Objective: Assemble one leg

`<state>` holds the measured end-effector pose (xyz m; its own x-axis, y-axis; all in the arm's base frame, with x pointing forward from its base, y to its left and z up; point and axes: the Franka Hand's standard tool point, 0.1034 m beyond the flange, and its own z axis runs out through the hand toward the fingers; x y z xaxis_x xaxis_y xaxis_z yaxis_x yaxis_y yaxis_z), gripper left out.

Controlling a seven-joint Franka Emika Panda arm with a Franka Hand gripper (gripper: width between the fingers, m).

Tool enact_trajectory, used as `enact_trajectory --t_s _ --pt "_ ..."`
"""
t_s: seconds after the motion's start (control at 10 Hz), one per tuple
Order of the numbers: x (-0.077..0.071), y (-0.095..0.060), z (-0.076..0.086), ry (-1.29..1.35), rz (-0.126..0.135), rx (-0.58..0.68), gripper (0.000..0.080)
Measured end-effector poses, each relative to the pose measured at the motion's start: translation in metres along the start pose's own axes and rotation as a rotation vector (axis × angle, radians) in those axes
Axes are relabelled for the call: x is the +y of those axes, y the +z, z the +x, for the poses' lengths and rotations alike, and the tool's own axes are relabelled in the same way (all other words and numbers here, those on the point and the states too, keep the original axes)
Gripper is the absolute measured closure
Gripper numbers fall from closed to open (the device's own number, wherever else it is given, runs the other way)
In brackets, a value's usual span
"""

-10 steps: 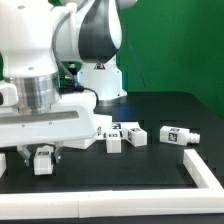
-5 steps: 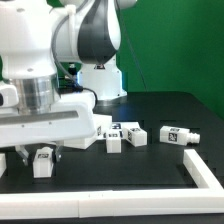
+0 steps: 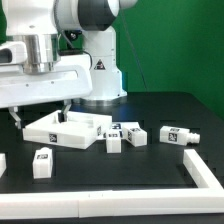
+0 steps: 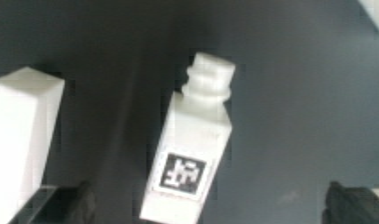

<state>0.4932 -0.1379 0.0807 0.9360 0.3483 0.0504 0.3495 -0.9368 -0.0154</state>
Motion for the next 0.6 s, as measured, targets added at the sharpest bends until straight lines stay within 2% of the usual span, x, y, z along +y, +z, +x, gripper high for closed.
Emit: enact_trajectory --t_s 0.3,0.4,0.5,0.6 --pt "-0.001 0.004 -0.003 -0.242 -0.001 -0.01 0.015" --pt "-0.009 0.009 -0.017 -0.398 -0.025 0.0 0.015" --pt "-0.023 0.011 -0.042 -0.542 -0.032 -0.003 0.015" --pt "-0.028 0.012 -0.06 -0.617 -0.02 -0.014 0.015"
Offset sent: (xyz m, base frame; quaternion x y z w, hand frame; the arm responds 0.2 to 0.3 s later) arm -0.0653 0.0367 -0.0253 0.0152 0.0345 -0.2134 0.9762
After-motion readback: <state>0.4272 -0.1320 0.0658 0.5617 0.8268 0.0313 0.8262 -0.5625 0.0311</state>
